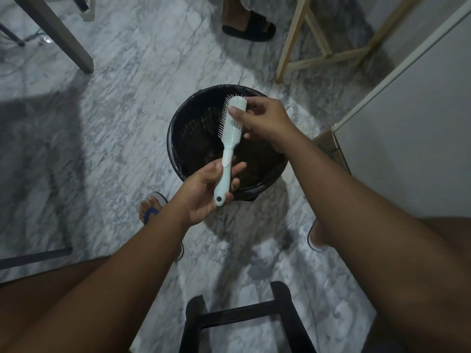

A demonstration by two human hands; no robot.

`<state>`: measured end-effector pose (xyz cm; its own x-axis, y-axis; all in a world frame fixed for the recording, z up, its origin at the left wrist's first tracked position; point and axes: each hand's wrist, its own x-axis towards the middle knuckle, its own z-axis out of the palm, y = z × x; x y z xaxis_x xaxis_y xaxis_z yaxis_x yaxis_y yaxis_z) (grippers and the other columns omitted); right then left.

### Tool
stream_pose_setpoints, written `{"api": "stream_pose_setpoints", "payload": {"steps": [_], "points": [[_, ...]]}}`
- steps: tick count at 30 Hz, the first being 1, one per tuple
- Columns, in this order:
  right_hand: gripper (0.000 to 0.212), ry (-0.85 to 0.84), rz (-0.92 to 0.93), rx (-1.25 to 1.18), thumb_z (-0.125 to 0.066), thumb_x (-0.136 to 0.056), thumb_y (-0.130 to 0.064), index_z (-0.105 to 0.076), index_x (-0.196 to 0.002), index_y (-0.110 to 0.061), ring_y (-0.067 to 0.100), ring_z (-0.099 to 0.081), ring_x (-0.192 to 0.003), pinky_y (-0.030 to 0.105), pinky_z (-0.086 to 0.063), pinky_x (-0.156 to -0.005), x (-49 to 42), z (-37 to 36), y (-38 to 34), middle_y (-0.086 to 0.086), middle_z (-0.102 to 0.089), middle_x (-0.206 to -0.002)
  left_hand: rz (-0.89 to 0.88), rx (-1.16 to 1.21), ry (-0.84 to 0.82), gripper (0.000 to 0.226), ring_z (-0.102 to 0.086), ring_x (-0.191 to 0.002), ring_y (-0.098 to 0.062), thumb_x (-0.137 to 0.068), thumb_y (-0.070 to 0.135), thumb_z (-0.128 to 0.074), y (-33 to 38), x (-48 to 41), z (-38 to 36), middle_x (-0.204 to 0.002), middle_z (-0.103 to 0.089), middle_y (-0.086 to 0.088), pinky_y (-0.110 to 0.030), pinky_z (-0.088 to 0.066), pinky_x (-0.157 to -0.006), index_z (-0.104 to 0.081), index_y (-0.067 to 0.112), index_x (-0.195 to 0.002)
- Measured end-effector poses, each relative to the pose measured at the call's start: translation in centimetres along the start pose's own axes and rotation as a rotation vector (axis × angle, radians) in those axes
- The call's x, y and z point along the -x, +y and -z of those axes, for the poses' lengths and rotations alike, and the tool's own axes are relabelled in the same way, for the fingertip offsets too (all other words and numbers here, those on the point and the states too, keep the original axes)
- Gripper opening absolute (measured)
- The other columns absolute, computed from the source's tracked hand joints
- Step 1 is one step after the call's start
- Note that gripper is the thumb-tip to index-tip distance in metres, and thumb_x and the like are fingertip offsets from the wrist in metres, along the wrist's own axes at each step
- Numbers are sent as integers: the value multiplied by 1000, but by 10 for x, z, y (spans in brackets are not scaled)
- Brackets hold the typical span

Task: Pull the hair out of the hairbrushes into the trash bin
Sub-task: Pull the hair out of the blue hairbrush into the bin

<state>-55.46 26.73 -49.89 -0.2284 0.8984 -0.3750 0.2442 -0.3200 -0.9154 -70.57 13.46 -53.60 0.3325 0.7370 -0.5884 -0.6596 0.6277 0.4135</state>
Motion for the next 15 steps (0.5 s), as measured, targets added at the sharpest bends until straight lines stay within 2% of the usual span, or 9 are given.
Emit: {"api": "stream_pose_setpoints", "payload": {"steps": [1,3,5,7,9,11,13,15], "points": [[37,-28,-1,-23,-74,-90,-26,-68,-123,-9,8,-71,-74,20,-56,-56,1,3,-1,0,-72,-86,2,-12,11,35,-61,-69,-15,-103,17,-42,-1,0,1,-121,-69,-9,-23,-50,-51,-50,12,-137],[31,-40,-26,-86,-65,-97,-21,-67,-123,-5,13,-71,-77,20,-58,-60,1,7,-2,6,-74,-98,-12,2,21,36,-54,-61,-11,-103,17,-40,-2,-1,4,-112,-70,-6,-19,-45,-48,-50,13,-137],[31,-49,-72,-170,-52,-104,-17,-62,-127,1,20,-72,-82,24,-61,-64,1,8,-1,18,-71,-114,-25,26,19,37,-50,-59,-8,-101,15,-40,-2,-3,4,-105,-70,-4,-17,-39,-45,-49,11,-137],[35,-99,-101,-225,-49,-104,-9,-53,-137,1,23,-74,-90,29,-63,-68,1,7,4,20,-68,-123,-29,50,17,37,-48,-58,-7,-97,16,-43,0,-4,3,-100,-70,-2,-15,-35,-44,-52,10,-132],[64,-183,-87,-187,-59,-95,5,-34,-152,-10,23,-73,-100,35,-64,-76,2,10,10,12,-67,-127,-36,50,24,33,-48,-57,-6,-99,16,-42,1,-5,2,-97,-70,-2,-15,-34,-43,-54,10,-129],[91,-222,-24,-48,-70,-84,11,-22,-157,-17,23,-72,-106,38,-61,-84,2,14,16,7,-65,-129,-41,21,39,32,-47,-58,-7,-103,16,-38,1,-5,3,-95,-69,-2,-16,-36,-43,-53,9,-130],[90,-208,21,32,-76,-80,8,-31,-154,-16,21,-73,-103,34,-60,-88,0,16,18,7,-68,-126,-49,-13,59,32,-47,-58,-8,-105,16,-37,2,-4,3,-96,-69,-3,-17,-36,-43,-52,9,-132],[62,-134,47,53,-73,-87,0,-51,-143,-14,16,-75,-96,28,-60,-82,-5,15,18,6,-74,-116,-54,-32,81,31,-48,-58,-9,-105,15,-37,0,-3,2,-98,-70,-4,-17,-37,-43,-53,9,-131]]}}
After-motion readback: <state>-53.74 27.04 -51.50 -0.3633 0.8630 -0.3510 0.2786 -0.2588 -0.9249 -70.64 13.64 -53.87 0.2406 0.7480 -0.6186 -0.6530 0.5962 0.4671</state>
